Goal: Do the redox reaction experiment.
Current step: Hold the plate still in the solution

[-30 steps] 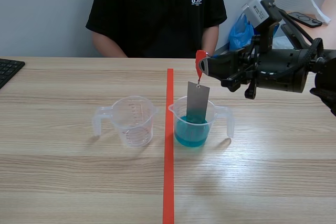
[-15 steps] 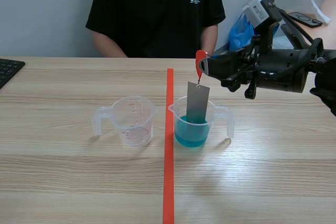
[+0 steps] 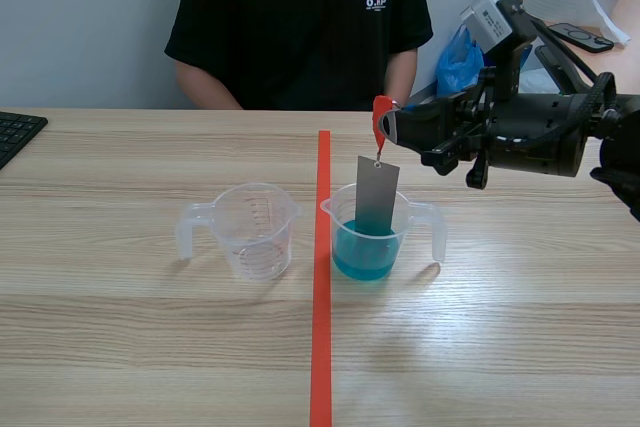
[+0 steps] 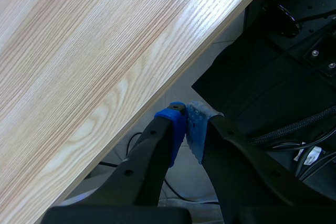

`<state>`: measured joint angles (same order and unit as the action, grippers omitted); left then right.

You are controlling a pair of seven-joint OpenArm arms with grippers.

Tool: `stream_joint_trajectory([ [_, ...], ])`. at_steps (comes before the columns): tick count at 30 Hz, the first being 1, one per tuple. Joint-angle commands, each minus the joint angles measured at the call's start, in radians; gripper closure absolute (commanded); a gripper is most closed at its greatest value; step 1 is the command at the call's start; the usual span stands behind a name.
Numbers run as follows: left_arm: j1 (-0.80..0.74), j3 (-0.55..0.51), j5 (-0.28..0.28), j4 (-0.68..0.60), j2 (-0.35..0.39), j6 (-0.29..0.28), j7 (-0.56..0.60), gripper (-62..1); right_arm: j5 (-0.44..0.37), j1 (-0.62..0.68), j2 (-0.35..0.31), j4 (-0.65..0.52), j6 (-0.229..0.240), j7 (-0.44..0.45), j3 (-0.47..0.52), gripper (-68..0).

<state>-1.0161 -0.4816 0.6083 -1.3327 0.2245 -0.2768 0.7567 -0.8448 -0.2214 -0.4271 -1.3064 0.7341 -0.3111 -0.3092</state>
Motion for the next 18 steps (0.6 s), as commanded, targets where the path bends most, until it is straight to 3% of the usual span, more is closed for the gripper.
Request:
stream_joint_trajectory([
  [1, 0.0, -0.001, -0.009, -0.009, 0.009, 0.005, 0.01, -2.7, 0.003, -0.023, -0.019, -0.011, 0.011, -0.008, 0.001, -1.7],
  [12, 0.0, -0.001, -0.009, -0.009, 0.009, 0.005, 0.01, -2.7, -0.006, -0.023, -0.039, -0.074, 0.011, -0.043, 0.002, -1.7],
  [18, 0.0, -0.001, -0.009, -0.009, 0.009, 0.005, 0.01, -2.7, -0.1, -0.023, -0.099, -0.183, 0.011, -0.087, 0.011, -1.7],
])
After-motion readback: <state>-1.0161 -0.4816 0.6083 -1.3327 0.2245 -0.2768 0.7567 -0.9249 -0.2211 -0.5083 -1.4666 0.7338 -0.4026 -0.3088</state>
